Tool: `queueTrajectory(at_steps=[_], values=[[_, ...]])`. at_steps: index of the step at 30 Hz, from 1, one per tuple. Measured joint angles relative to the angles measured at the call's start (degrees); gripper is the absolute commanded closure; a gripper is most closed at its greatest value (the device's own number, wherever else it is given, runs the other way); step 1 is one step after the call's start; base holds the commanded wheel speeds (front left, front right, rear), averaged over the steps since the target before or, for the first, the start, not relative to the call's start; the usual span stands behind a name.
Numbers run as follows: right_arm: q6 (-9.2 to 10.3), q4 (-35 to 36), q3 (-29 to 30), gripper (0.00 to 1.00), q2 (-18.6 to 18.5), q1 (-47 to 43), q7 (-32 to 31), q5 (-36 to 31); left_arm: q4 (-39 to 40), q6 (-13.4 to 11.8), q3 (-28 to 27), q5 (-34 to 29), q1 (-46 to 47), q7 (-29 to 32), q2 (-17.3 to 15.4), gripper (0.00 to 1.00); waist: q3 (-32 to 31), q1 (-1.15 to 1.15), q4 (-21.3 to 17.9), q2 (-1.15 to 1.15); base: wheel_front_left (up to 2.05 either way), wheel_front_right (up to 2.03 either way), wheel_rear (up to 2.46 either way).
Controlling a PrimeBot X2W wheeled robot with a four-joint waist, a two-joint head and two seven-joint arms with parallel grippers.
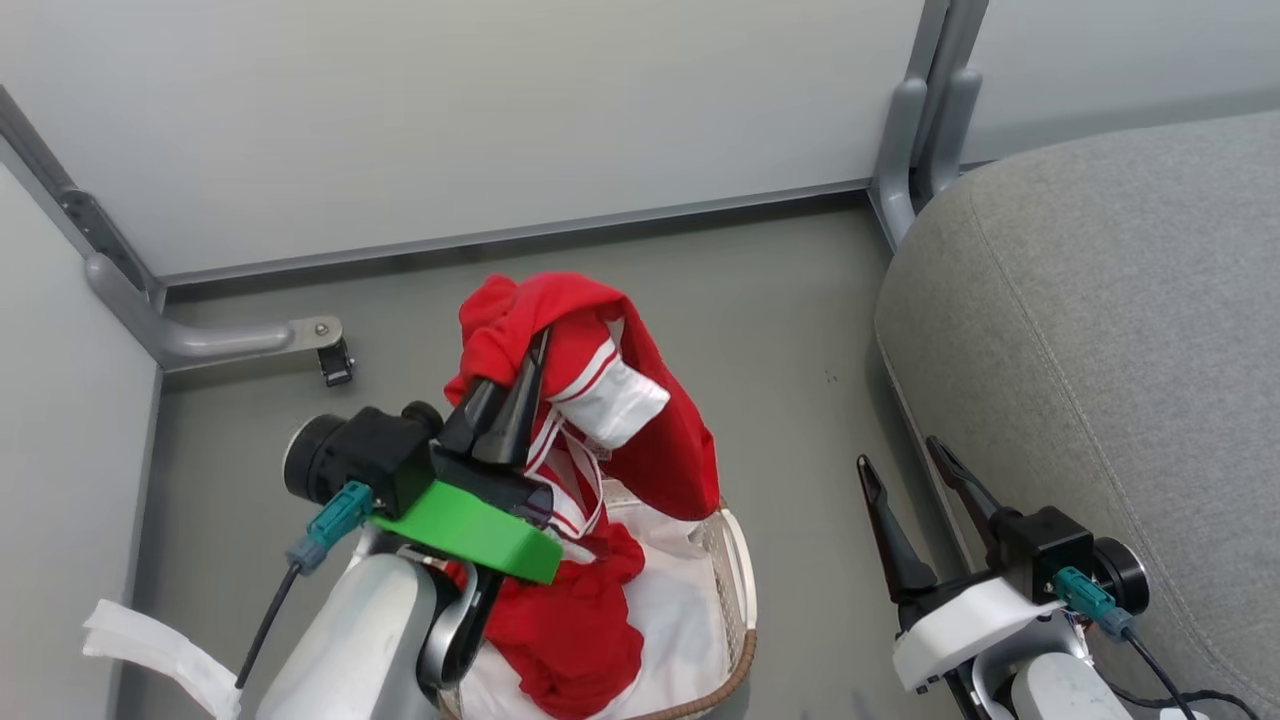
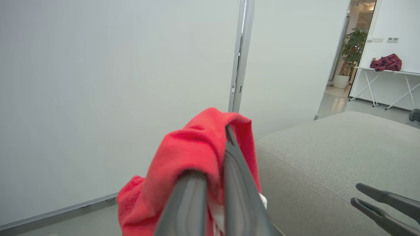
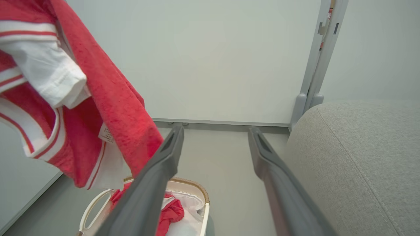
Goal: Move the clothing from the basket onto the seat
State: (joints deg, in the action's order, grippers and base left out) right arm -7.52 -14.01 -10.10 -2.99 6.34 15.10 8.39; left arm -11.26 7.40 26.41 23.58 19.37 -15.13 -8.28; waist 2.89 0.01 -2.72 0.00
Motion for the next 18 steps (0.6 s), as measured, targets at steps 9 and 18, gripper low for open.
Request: queueTrajectory(at_steps=[9, 18], values=[[0.01, -0.5, -1.5, 0.0, 0.1, -1.2, 0.0, 0.0, 2.5, 0.0, 0.6, 0.1, 2.6, 0.0, -0.1, 1.0, -3.0, 0.0, 0.8, 0.0, 0.0, 0.0, 0.0], [-0.01, 0.2, -16.4, 0.0, -2.5, 5.3, 0.0, -0.3, 2.7, 0.0, 2.4, 0.5, 2.6, 0.0, 0.5, 1.0, -2.3, 0.0, 1.3, 0.0, 0.0, 0.0, 0.0]])
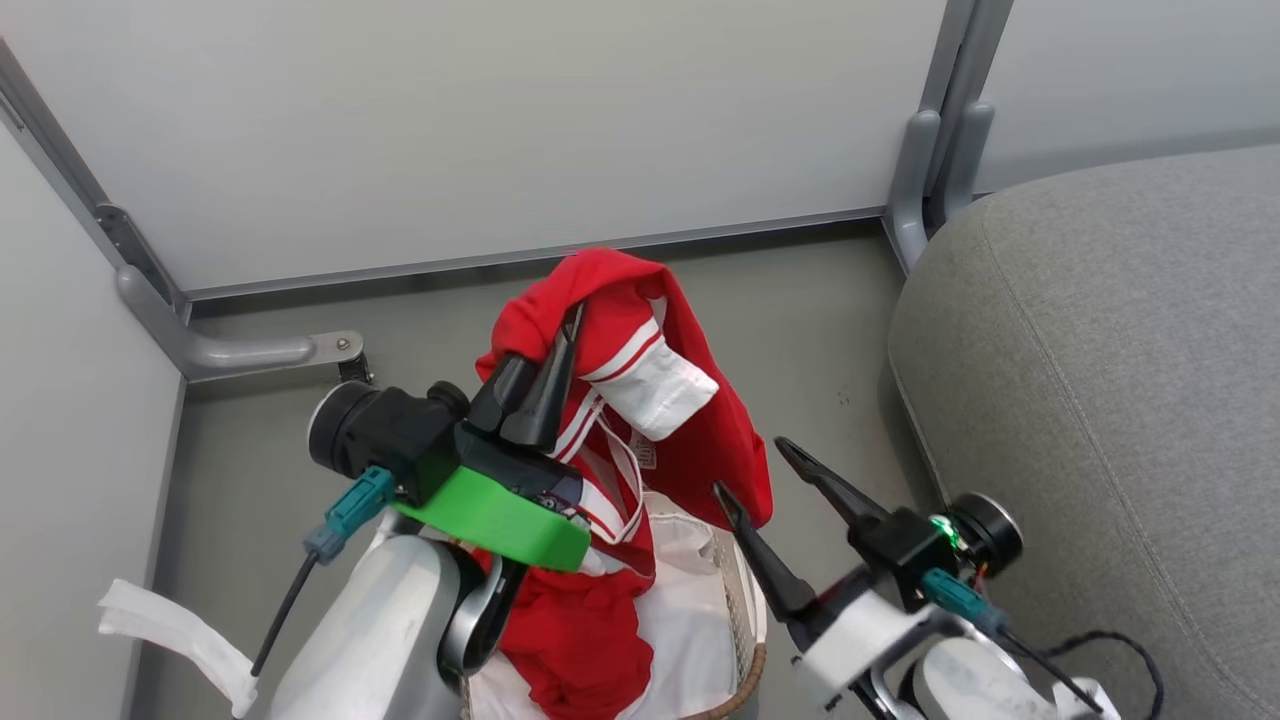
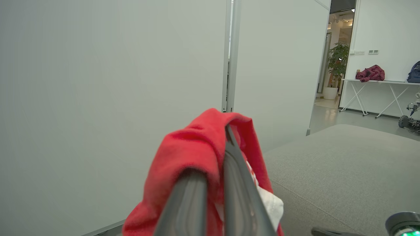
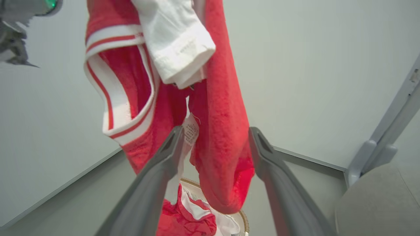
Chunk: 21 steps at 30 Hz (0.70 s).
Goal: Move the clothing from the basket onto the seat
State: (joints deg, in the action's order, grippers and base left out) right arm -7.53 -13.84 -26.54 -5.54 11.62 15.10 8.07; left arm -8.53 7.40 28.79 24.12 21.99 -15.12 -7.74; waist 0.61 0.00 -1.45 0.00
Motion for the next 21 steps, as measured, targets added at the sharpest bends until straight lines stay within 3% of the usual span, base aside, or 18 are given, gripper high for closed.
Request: queueTrajectory(at_steps=[12, 17, 21], values=[[0.01, -2.1, -6.7, 0.0, -0.1, 14.4, 0.0, -0.2, -0.8, 0.0, 2.1, 0.5, 0.0, 0.0, 1.5, 1.0, 1.0, 0.0, 1.8, 0.0, 0.0, 0.0, 0.0], [0.01, -5.7, -7.0, 0.0, -0.2, 17.3, 0.0, 0.3, -0.9, 0.0, 2.9, 1.0, 0.0, 0.0, 1.9, 1.0, 1.2, 0.0, 2.6, 0.0, 0.0, 0.0, 0.0], [0.01, -3.7, -5.9, 0.0, 0.3, 18.8, 0.0, 0.1, -1.0, 0.0, 3.7, 1.3, 0.1, 0.0, 2.3, 1.0, 1.5, 0.0, 3.3, 0.0, 0.0, 0.0, 0.0]])
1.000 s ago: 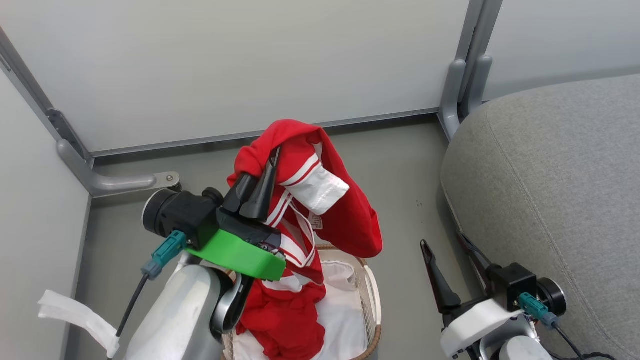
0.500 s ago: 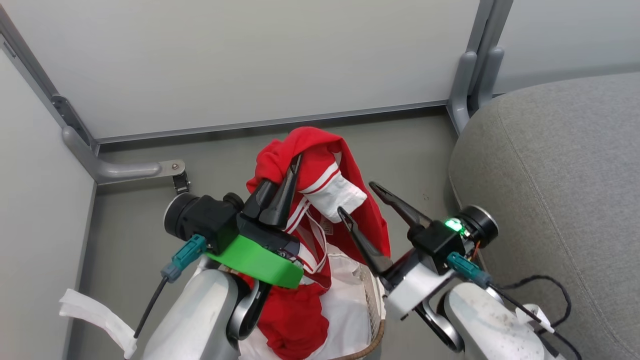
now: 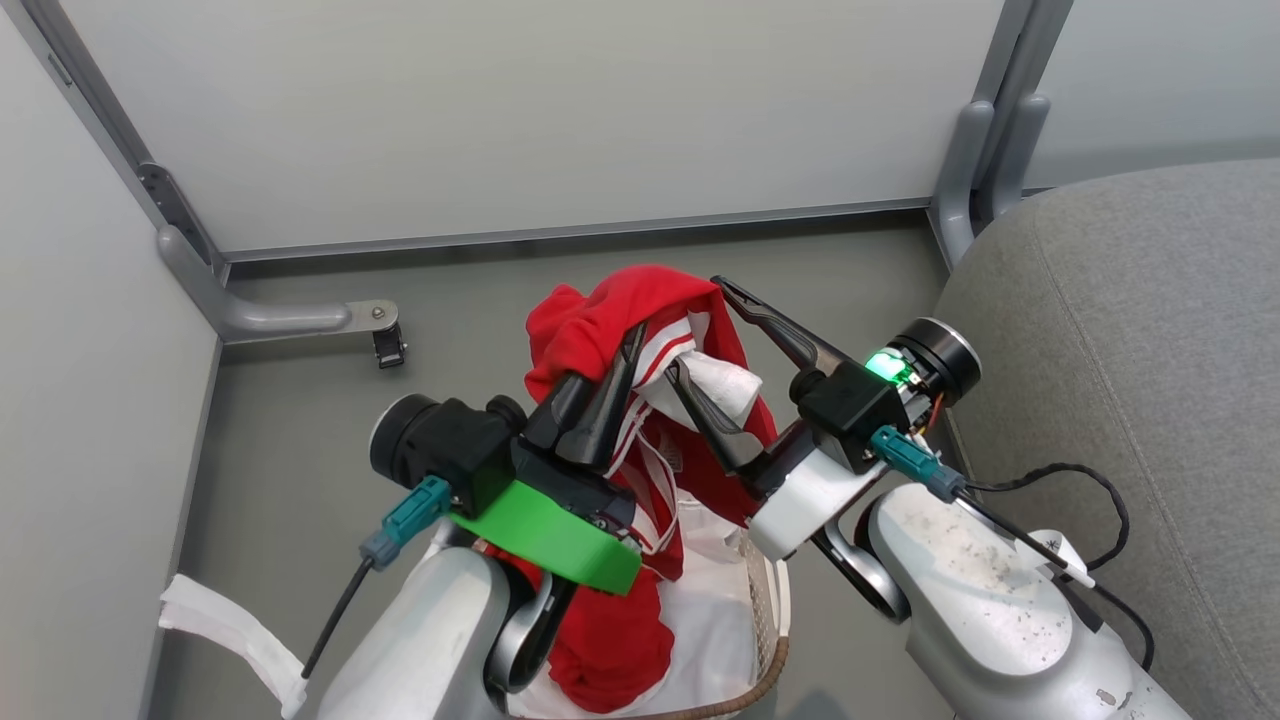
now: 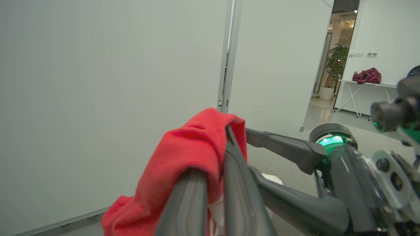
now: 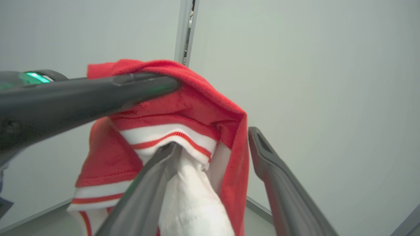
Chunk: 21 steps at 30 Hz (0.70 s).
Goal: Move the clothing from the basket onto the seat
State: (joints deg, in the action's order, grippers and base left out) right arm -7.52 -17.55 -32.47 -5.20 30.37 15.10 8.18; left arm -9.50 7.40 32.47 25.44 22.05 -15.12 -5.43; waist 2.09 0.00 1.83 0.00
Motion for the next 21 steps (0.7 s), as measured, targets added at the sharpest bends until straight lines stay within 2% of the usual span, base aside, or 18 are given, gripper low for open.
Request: queueTrajectory(at_steps=[5, 12, 16, 17, 18, 19, 21], values=[[0.0, -2.1, -1.2, 0.0, -0.7, 0.2, 0.0, 0.5, 0.0, 0.0, 1.8, 0.3, 0.2, 0.0, 0.3, 1.0, 0.4, 0.0, 0.8, 0.0, 0.0, 0.0, 0.0], [0.0, -10.2, -6.0, 0.0, -1.0, 3.3, 0.0, 7.3, 0.5, 0.0, 4.4, 1.5, 1.1, 0.0, 0.4, 1.0, 0.9, 0.0, 1.6, 0.0, 0.0, 0.0, 0.0], [0.0, -12.5, -8.5, 0.0, -0.9, 4.7, 0.0, 9.8, 0.5, 0.0, 5.4, 2.1, 1.3, 0.0, 0.3, 1.0, 1.2, 0.0, 2.1, 0.0, 0.0, 0.0, 0.0], [0.0, -12.8, -8.6, 0.04, -0.9, 4.7, 0.0, 10.3, 0.5, 0.0, 5.6, 2.2, 1.3, 0.0, 0.3, 1.0, 1.3, 0.0, 2.2, 0.0, 0.0, 0.0, 0.0], [0.0, -13.2, -8.8, 0.67, -0.9, 4.8, 0.0, 10.7, 0.5, 0.0, 5.8, 2.2, 1.4, 0.0, 0.3, 1.0, 1.4, 0.0, 2.3, 0.0, 0.0, 0.0, 0.0], [0.0, -13.3, -8.9, 1.0, -0.9, 4.8, 0.0, 11.1, 0.4, 0.0, 5.9, 2.2, 1.5, 0.0, 0.3, 1.0, 1.5, 0.0, 2.4, 0.0, 0.0, 0.0, 0.0], [0.0, -12.8, -8.4, 1.0, -0.7, 4.8, 0.0, 11.6, 0.3, 0.0, 5.9, 2.3, 1.6, 0.0, 0.4, 1.0, 1.7, 0.0, 2.6, 0.0, 0.0, 0.0, 0.0]])
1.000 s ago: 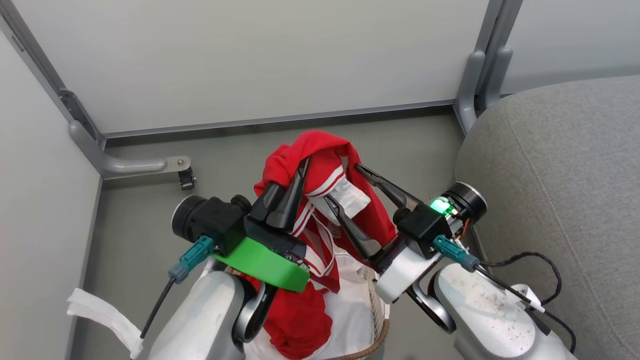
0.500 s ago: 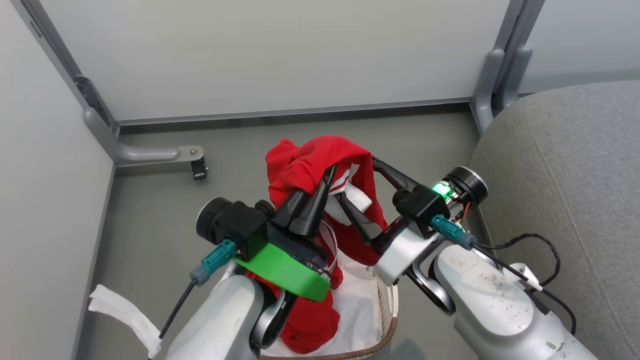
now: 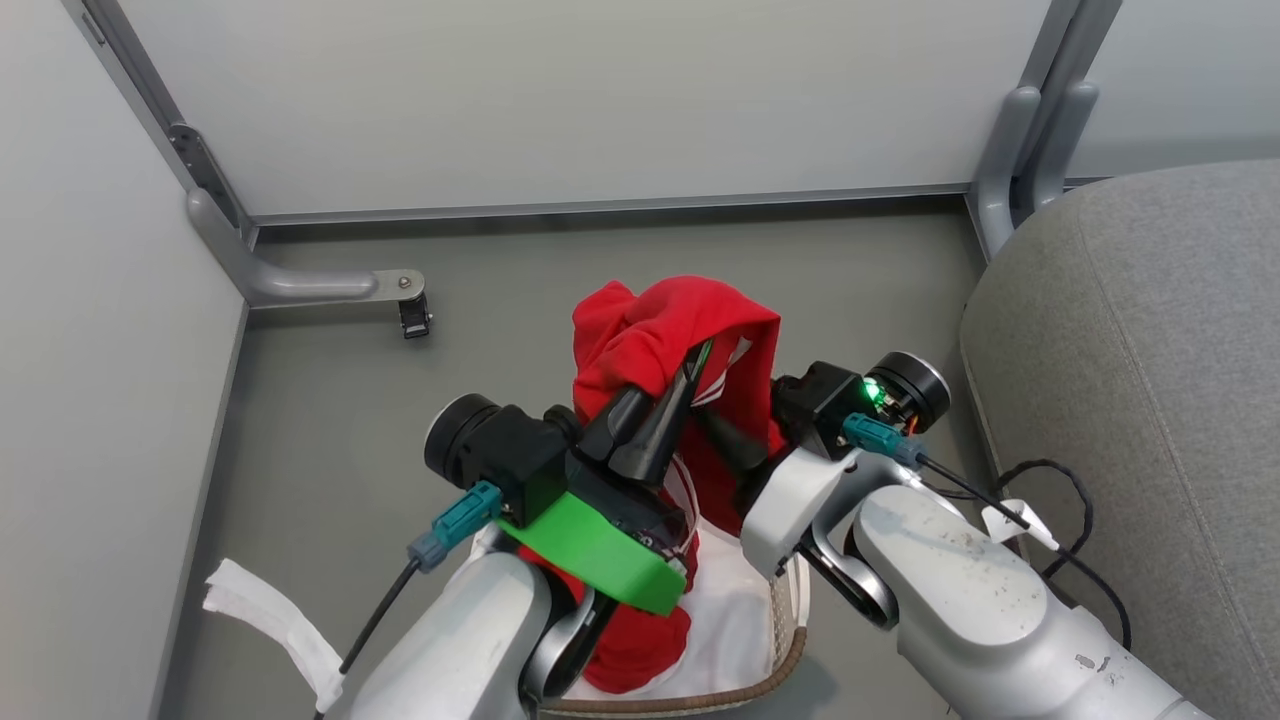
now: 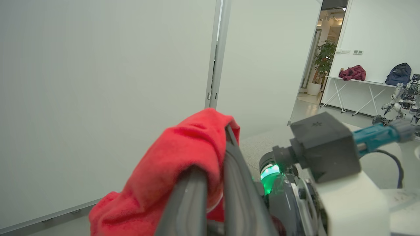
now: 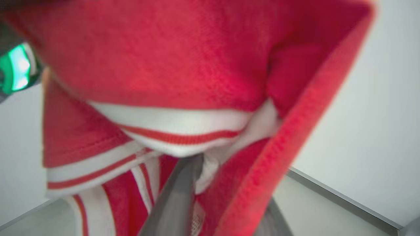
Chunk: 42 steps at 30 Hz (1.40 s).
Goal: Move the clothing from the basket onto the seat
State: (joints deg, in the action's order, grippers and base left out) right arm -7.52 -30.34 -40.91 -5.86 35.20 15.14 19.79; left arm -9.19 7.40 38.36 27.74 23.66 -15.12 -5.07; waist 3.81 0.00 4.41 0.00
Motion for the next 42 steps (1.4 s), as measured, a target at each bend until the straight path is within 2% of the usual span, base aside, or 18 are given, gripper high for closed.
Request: queueTrajectory(at_steps=[5, 6, 7, 8, 13, 20, 35, 42], values=[[0.0, 2.3, 2.8, 1.0, -0.3, -1.0, 0.0, 0.4, -0.7, 0.0, -1.7, -0.7, 0.0, 0.0, 0.2, 1.0, 0.6, 0.0, -0.1, 0.0, 0.0, 0.0, 0.0], [0.0, 2.8, 3.4, 1.0, -0.4, -1.2, 0.0, 0.4, -0.9, 0.0, -2.0, -0.9, 0.0, 0.0, 0.2, 0.89, 0.7, 0.0, -0.3, 0.0, 0.0, 0.0, 0.0], [0.0, 3.3, 4.0, 1.0, -0.5, -1.6, 0.0, 0.3, -1.2, 0.0, -2.2, -1.4, 0.0, 0.0, 0.2, 0.17, 0.8, 0.0, -0.5, 0.0, 0.0, 0.0, 0.0], [0.0, 3.8, 4.8, 1.0, -0.5, -2.0, 0.0, 0.2, -1.8, 0.0, -2.4, -1.8, 0.0, 0.0, 0.2, 0.0, 0.9, 0.0, -0.8, 0.0, 0.0, 0.0, 0.0], [0.0, 5.7, 8.2, 1.0, -0.6, -4.1, 0.0, -0.2, -2.6, 0.0, -3.7, -3.5, -0.8, 0.0, -0.1, 0.0, 1.1, 0.0, -2.9, 0.0, 0.0, 0.0, 0.0], [-0.01, 7.8, 12.2, 1.0, -1.3, -6.3, 0.0, 0.0, -3.4, 0.0, -4.7, -4.6, -2.3, 0.0, -1.0, 0.0, 1.4, 0.0, -8.3, 0.0, 0.0, 0.0, 0.0], [0.0, 11.0, 16.7, 1.0, -1.8, -10.4, 0.0, 0.4, -4.1, 0.0, -4.5, -5.0, -3.6, 0.0, -1.2, 0.0, 2.4, 0.0, -25.7, 0.0, 0.0, 0.0, 0.0], [0.0, 13.5, 22.2, 1.0, -3.5, -13.1, 0.0, -1.1, -5.9, 0.0, 0.7, -2.9, -1.3, 0.0, -0.7, 0.0, 3.5, 0.0, -32.7, 0.0, 0.0, 0.0, 0.0]])
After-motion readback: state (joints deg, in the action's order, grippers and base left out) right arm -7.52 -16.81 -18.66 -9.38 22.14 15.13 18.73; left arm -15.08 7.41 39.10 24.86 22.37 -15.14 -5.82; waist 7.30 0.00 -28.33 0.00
